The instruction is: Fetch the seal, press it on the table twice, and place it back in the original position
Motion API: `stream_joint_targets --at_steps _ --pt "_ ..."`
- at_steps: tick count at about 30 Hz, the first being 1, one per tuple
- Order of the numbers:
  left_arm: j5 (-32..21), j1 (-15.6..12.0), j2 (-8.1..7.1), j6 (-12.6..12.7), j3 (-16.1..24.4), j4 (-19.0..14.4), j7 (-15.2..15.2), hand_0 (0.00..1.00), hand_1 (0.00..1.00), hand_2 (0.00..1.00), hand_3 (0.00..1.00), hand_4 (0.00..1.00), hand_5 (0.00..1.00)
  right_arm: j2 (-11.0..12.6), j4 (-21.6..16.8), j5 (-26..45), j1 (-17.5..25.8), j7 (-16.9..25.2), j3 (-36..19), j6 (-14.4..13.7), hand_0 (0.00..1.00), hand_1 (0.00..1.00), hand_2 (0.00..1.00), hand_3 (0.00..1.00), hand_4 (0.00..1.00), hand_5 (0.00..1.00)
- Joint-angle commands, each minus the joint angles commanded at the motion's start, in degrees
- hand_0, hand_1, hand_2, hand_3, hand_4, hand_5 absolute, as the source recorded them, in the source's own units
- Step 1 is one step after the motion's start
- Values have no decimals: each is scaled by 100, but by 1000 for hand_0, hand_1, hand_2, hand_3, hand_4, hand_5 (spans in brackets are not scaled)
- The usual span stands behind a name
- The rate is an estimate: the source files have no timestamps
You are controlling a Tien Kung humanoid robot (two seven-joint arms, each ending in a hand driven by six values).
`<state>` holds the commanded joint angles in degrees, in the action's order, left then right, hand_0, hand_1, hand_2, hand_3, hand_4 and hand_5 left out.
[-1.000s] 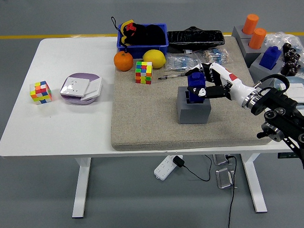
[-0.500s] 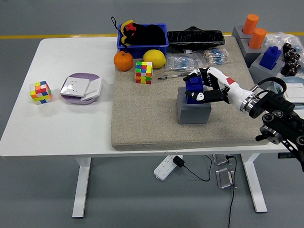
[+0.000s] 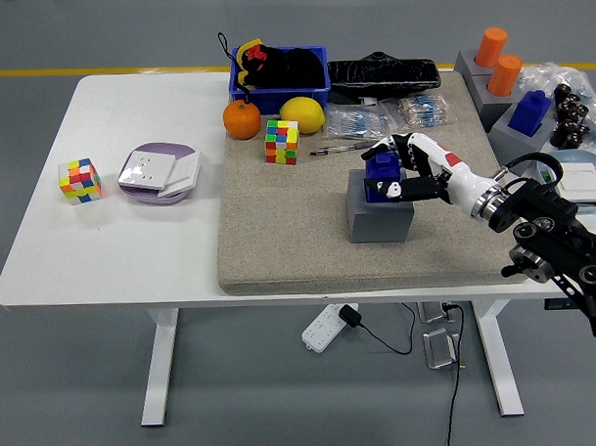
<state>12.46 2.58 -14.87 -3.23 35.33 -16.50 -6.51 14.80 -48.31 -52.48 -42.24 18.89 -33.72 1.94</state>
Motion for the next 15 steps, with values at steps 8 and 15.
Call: stream_joint_targets --at_steps 8,15 --pt "9 19 6 1 22 -2 6 825 816 786 824 755 424 2 11 -28 -44 8 1 -74 745 716 704 706 878 2" --pt "1 18 6 -1 21 2 4 825 816 786 824 755 425 -2 4 -99 -55 -42 -1 -63 770 774 765 769 923 2"
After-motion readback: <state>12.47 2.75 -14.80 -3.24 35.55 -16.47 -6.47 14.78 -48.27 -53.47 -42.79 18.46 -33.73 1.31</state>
